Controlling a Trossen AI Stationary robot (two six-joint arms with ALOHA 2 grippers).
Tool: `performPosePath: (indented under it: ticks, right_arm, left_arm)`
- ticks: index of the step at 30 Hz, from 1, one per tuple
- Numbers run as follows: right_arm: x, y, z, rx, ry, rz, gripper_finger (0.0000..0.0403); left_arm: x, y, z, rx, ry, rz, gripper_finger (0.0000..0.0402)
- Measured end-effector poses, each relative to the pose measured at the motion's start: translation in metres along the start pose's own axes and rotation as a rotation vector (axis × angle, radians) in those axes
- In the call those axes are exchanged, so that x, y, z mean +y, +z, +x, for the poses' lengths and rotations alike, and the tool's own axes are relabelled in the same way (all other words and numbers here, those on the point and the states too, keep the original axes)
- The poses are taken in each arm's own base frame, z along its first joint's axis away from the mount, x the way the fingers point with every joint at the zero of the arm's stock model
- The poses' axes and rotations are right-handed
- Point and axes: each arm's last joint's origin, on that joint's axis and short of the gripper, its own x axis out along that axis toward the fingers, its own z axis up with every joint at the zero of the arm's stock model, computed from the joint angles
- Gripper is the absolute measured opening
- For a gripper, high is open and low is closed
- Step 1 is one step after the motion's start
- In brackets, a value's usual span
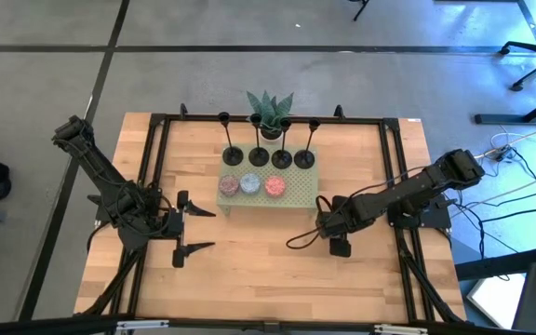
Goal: Pick & Place candle stick holders
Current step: Put the blue scented candle on the shelf
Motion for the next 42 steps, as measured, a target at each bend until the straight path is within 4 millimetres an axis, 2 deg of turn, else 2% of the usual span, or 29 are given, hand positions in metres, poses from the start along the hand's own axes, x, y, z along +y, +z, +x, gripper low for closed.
performPosePath:
  ticks: [7,12,16,21,27,31,36,39,42]
  right_arm:
    - [0.003,0.000,0.000,0.034,0.092,0.100,0.0287]
    - [0.007,0.001,-0.001,0.015,0.114,0.109,0.0290]
    - [0.016,0.007,-0.003,-0.017,0.217,0.111,0.0292]
    - [0.032,0.025,-0.019,-0.129,0.357,0.074,0.0292]
    - [0.046,0.048,-0.054,-0.276,0.410,-0.008,0.0292]
    - [0.047,0.059,-0.078,-0.353,0.322,-0.088,0.0293]
    - [0.043,0.067,-0.109,-0.426,0.105,-0.151,0.0294]
    - [0.033,0.071,-0.123,-0.452,-0.063,-0.149,0.0297]
    - [0.014,0.077,-0.130,-0.464,-0.197,-0.095,0.0303]
  left_arm:
    - [0.000,0.000,0.000,0.000,-0.001,0.000,0.0348]
    - [0.000,0.000,0.000,0.000,-0.001,0.000,0.0348]
    - [0.000,0.000,0.000,0.000,0.000,0.000,0.0348]
    - [0.000,0.000,0.000,0.000,0.000,0.000,0.0348]
    - [0.000,0.000,0.000,0.000,-0.001,0.000,0.0348]
    - [0.000,0.000,0.000,0.000,0.000,0.000,0.0347]
    - [0.000,0.000,0.000,0.000,-0.001,0.001,0.0347]
    - [0.000,0.000,0.000,0.000,0.000,0.001,0.0347]
    - [0.000,0.000,0.000,0.001,0.000,0.001,0.0347]
